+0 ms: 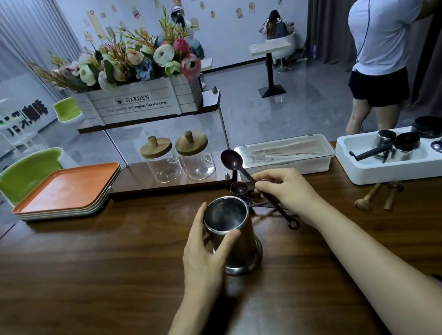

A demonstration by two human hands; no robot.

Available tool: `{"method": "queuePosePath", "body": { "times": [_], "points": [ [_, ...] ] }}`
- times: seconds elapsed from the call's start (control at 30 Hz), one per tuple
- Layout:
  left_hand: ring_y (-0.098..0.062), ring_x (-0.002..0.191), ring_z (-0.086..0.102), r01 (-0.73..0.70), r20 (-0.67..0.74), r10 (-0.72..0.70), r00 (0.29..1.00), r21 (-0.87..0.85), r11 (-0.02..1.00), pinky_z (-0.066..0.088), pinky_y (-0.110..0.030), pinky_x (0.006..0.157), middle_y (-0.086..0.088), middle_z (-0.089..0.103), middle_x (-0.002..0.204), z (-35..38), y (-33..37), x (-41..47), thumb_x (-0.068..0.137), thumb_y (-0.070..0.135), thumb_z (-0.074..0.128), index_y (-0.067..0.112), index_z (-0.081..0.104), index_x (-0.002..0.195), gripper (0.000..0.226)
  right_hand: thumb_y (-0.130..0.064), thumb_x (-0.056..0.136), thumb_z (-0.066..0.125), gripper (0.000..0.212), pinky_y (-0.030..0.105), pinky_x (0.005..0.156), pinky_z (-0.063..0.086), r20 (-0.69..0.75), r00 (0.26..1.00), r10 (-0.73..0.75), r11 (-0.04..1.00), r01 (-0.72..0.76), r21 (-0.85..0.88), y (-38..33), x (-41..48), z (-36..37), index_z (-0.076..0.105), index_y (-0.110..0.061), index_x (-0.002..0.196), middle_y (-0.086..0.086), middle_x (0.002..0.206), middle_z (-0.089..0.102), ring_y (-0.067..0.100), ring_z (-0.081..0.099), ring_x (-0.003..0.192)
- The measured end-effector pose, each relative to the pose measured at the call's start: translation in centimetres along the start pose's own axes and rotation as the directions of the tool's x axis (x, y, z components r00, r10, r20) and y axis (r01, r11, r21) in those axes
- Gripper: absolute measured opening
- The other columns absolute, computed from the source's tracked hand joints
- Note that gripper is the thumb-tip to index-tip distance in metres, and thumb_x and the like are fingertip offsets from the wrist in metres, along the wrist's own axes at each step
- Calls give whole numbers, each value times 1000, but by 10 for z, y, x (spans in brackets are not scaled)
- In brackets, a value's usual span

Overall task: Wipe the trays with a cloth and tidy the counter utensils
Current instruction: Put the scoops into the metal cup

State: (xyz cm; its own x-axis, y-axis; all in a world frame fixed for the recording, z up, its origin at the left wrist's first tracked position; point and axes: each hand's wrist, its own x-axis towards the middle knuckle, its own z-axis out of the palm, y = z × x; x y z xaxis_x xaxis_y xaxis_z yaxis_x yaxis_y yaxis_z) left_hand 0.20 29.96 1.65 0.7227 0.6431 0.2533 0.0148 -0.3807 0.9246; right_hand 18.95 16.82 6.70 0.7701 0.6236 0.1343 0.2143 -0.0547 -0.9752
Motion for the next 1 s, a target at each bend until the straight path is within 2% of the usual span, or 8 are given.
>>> {"method": "queuePosePath", "body": {
  "times": [0.1,0.27,0.4,0.53,0.67,0.77,0.9,1.0],
  "points": [
    [9,124,55,-5,6,5,1000,12,1000,46,-16,102,24,58,138,-1,1,-3,68,66,75,38,44,151,93,-9,93,66,14,27,73,58,18,998,66,982,-68,176,-13,-1,3,72,-13,104,8,88,76,16,70,78],
    [9,123,55,5,10,-6,1000,3,1000,45,-10,99,21,59,138,-2,3,-7,66,66,75,38,44,152,96,-7,94,65,15,33,78,59,-9,992,130,909,-115,402,-28,-1,11,66,-7,109,8,90,74,22,73,84],
    [6,125,55,12,14,-13,1000,13,1000,44,-10,100,18,60,139,-2,3,-8,65,68,74,41,43,151,96,-5,94,65,17,31,73,59,-34,989,141,854,-104,510,-36,-6,21,63,-3,110,11,89,73,20,73,80],
    [7,125,55,8,8,-8,1000,27,1000,43,-7,98,19,61,138,-2,4,-8,66,68,75,42,43,150,94,-6,95,64,18,35,76,61,-82,981,175,814,-98,573,-37,-8,30,61,-3,113,12,90,73,23,74,85],
    [6,126,54,4,6,-4,1000,18,1000,45,-17,104,19,60,138,-2,4,-9,67,66,75,42,44,150,92,-6,95,63,20,39,81,61,-90,980,176,854,-106,510,-32,-10,43,60,-1,114,21,101,72,30,74,93],
    [6,127,53,-4,1,4,1000,11,1000,46,-18,105,20,59,139,-2,4,-10,68,66,75,42,44,150,91,-14,94,65,13,36,84,60,-79,985,151,929,-114,351,-19,-13,51,67,-7,105,16,100,74,29,71,98],
    [4,130,52,-18,-10,18,1000,16,1000,47,-20,105,21,57,142,0,2,-10,70,65,75,40,43,150,90,-28,93,66,13,28,70,51,-69,994,86,985,-74,157,-9,-20,54,73,-17,92,3,87,74,15,68,81],
    [4,130,52,-30,-22,31,999,27,999,47,-18,104,22,57,141,1,1,-10,70,64,74,40,44,150,88,-20,90,71,7,28,73,53,-66,995,79,983,-67,168,-2,-22,56,74,-14,91,7,89,74,16,68,84]
  ]
}}
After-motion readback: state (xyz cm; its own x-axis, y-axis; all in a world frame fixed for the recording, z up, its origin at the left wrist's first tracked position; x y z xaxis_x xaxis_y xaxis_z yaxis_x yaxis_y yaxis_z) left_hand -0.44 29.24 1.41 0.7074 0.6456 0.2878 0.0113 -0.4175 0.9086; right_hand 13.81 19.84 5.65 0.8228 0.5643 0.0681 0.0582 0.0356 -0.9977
